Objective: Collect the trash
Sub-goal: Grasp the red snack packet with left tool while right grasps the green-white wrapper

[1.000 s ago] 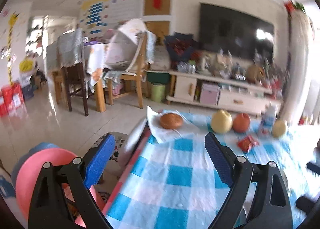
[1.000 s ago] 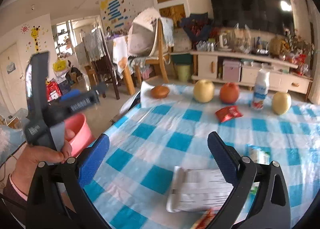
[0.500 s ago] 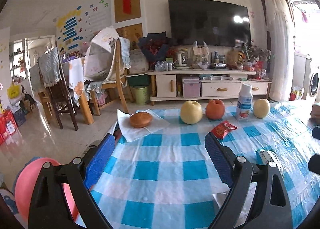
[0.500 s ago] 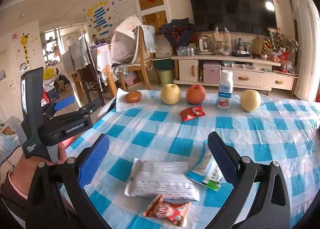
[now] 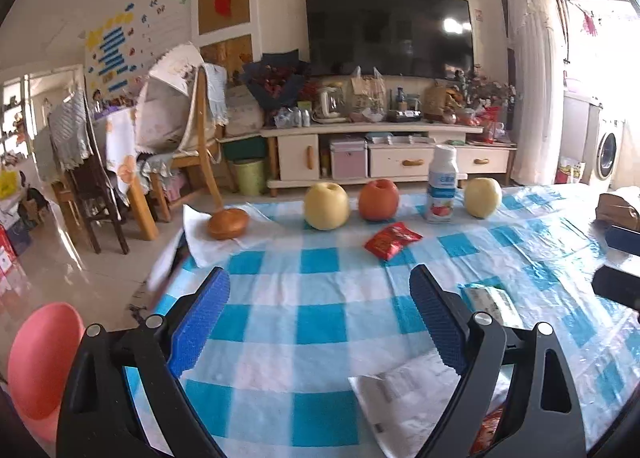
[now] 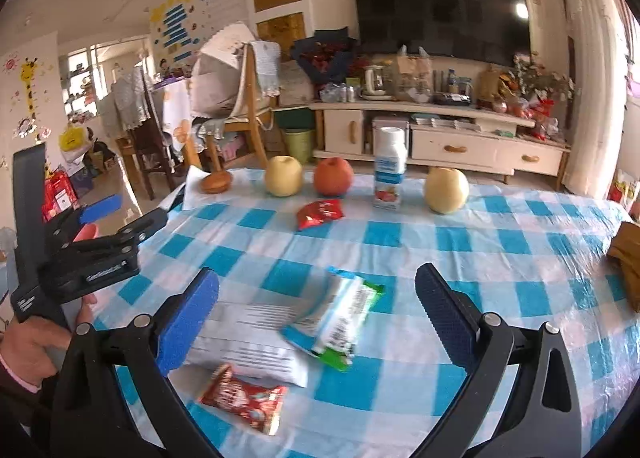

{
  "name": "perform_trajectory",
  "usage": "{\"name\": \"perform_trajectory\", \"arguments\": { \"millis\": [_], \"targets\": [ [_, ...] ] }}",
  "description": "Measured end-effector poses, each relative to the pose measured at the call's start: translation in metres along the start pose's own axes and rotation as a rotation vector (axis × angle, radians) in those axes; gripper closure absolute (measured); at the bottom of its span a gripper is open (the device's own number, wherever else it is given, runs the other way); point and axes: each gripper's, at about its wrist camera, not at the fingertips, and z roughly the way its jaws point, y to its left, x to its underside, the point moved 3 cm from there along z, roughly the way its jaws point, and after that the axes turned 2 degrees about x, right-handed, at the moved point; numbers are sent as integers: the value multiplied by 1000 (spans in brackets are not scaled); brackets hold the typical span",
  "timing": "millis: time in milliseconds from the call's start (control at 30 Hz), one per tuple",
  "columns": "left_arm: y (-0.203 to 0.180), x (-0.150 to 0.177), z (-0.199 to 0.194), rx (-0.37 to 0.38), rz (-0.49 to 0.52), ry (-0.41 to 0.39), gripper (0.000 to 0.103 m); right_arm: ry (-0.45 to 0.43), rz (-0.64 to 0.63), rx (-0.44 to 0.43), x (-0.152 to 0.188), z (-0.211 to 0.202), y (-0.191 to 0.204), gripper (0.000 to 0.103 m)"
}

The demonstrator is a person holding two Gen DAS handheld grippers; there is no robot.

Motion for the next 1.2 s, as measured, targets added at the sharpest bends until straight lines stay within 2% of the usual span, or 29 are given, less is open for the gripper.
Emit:
{"name": "perform_trajectory", "arguments": {
  "millis": [300, 400, 533, 700, 867, 900, 1000, 1200],
  "targets": [
    [-11, -3, 33, 104, -107, 109, 13, 35, 75, 76, 2, 13, -51, 4],
    [-24, -8, 55, 139, -91, 136, 13, 61, 109, 42, 2, 23, -60, 4],
    [-47, -12, 99, 195, -50, 211, 13, 107, 126, 1, 6, 43, -64, 4],
    [-75, -18, 166, 249, 63, 290, 13, 203, 270, -116, 16, 76, -69, 4],
    [-86, -18, 221, 259, 155, 347, 13, 259, 368, -208, 22, 98, -71, 6],
    [-87, -17, 231, 265, 162, 366, 13, 268, 362, -211, 22, 102, -70, 8],
    [-86, -18, 250, 277, 176, 388, 13, 300, 361, -228, 24, 112, -67, 25],
    [-89, -10, 281, 309, 189, 464, 13, 343, 353, -241, 31, 125, -60, 25]
  ]
}}
